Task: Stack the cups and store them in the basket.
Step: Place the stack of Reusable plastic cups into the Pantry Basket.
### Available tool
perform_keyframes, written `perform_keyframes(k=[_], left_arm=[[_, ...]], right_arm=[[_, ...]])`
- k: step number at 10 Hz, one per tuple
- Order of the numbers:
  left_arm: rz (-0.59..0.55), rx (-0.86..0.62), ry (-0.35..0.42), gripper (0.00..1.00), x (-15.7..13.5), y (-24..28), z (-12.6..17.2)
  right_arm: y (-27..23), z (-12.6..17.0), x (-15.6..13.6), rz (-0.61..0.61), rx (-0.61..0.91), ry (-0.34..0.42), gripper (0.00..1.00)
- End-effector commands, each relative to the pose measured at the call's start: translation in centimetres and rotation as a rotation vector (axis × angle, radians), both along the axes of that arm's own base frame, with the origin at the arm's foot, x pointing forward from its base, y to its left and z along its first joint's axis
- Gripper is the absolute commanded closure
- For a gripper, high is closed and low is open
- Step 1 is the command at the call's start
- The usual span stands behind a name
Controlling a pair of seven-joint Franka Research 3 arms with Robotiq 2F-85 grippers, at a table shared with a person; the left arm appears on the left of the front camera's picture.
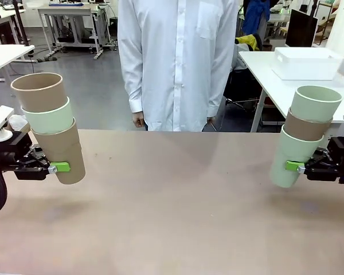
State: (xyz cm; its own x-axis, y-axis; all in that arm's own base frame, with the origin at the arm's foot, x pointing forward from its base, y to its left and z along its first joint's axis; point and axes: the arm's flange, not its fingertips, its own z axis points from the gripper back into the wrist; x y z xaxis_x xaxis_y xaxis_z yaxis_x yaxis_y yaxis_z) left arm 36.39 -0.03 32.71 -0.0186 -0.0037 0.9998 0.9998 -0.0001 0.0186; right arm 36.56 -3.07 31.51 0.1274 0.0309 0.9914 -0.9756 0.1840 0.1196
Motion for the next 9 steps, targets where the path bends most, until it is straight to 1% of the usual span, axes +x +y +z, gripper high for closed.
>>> perform_keyframes(k=[1,9], left_arm=[[0.001,-0.009,-0.006,0.17,0.02,-0.05,0.48],[0.001,-0.009,-0.006,0.17,0.02,-0.05,0.48]], right_arm=[[0.06,0.29,0.02,0.002,-0.001,-0.005,0.14],[0.06,0.29,0.02,0.002,-0.001,-0.005,0.14]])
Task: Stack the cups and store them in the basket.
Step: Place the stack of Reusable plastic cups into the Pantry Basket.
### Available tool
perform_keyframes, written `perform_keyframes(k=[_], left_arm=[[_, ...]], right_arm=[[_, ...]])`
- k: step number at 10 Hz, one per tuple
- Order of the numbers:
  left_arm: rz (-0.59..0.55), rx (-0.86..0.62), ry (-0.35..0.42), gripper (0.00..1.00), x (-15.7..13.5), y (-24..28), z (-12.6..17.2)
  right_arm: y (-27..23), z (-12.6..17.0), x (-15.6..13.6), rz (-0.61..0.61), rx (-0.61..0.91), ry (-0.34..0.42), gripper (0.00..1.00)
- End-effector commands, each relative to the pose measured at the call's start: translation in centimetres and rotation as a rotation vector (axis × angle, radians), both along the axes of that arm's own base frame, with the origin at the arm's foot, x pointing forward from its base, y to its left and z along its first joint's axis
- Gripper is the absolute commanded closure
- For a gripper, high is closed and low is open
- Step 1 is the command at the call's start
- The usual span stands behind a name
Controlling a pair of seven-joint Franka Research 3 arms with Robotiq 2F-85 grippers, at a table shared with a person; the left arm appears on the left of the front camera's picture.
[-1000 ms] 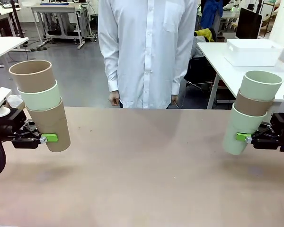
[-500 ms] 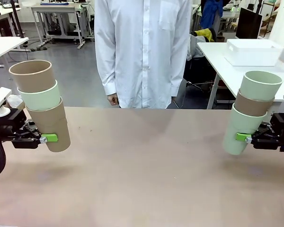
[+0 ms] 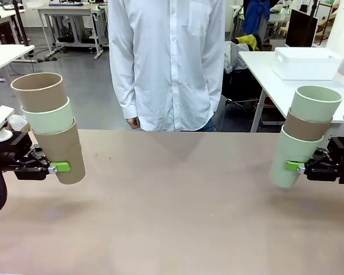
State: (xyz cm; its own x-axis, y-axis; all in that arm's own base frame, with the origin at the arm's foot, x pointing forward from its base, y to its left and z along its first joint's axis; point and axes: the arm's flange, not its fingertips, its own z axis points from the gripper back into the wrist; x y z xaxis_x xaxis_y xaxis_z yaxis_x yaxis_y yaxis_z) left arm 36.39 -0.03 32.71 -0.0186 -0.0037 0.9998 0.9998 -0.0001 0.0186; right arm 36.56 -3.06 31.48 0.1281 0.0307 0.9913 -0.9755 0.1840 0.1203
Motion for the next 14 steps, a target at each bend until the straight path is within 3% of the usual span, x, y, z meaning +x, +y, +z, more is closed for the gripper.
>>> perform_keyframes(k=[1,14], left_arm=[[0.001,-0.009,-0.006,0.17,0.02,-0.05,0.48],[0.001,-0.009,-0.006,0.17,0.02,-0.05,0.48]], right_arm=[[0.06,0.32,0.02,0.002,-0.001,-0.005,0.14],[0.06,0.32,0.02,0.002,-0.001,-0.005,0.14]])
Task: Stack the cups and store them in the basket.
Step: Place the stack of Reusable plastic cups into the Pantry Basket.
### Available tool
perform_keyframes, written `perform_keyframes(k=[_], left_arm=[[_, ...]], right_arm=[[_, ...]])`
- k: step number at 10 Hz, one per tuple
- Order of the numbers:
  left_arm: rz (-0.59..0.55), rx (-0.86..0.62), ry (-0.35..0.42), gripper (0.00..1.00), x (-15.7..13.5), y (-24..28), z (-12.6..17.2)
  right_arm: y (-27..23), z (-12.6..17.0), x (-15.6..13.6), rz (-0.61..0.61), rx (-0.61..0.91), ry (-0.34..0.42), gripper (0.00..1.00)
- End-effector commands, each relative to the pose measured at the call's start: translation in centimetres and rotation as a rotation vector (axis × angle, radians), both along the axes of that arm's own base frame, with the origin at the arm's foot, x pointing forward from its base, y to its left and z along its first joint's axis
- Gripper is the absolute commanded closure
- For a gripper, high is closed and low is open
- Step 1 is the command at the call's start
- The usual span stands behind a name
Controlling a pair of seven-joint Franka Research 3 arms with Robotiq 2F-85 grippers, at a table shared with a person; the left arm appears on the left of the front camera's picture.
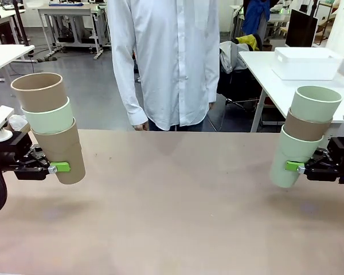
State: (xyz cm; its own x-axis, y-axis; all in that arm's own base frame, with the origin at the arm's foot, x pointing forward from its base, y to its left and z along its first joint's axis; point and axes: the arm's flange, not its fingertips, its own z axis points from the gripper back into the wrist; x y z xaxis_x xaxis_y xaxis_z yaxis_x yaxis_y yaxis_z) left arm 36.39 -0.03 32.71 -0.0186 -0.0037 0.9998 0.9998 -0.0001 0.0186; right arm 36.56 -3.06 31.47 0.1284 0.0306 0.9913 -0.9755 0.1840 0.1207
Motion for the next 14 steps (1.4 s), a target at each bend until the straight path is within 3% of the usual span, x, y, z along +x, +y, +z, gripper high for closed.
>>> perform_keyframes(k=[1,14], left_arm=[[0.001,-0.009,-0.006,0.17,0.02,-0.05,0.48],[0.001,-0.009,-0.006,0.17,0.02,-0.05,0.48]], right_arm=[[0.06,0.33,0.02,0.002,-0.001,-0.006,0.14],[0.06,0.33,0.02,0.002,-0.001,-0.006,0.14]])
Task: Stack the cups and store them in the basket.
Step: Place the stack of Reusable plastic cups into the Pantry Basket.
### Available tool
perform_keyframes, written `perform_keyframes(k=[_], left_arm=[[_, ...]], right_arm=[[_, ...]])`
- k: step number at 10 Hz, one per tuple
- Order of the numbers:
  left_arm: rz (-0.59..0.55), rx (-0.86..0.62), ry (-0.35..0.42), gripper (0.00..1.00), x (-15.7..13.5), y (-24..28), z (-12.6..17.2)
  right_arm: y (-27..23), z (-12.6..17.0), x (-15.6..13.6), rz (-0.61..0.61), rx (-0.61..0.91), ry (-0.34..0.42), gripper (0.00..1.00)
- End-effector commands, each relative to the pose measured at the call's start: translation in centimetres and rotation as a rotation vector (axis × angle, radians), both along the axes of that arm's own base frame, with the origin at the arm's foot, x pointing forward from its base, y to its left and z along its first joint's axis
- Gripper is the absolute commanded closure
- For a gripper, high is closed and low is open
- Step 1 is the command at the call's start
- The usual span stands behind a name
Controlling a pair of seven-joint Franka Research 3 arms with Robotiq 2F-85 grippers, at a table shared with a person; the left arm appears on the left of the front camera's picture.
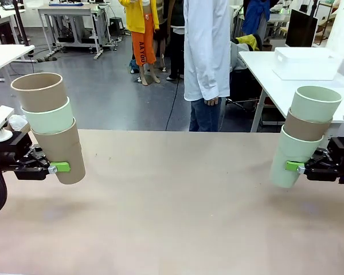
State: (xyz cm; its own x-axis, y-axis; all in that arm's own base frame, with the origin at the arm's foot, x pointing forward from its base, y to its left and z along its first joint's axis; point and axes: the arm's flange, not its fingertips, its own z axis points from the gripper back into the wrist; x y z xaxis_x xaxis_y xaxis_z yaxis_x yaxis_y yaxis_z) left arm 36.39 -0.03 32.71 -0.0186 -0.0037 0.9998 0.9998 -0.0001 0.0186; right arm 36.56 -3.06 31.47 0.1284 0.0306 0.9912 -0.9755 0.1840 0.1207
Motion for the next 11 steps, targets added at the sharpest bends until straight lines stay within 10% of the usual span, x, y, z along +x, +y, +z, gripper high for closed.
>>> perform_keyframes(k=[1,11], left_arm=[[0.001,-0.009,-0.006,0.17,0.02,-0.05,0.48],[0.001,-0.009,-0.006,0.17,0.02,-0.05,0.48]], right_arm=[[0.06,0.33,0.02,0.002,-0.001,-0.006,0.14],[0.06,0.33,0.02,0.002,-0.001,-0.006,0.14]])
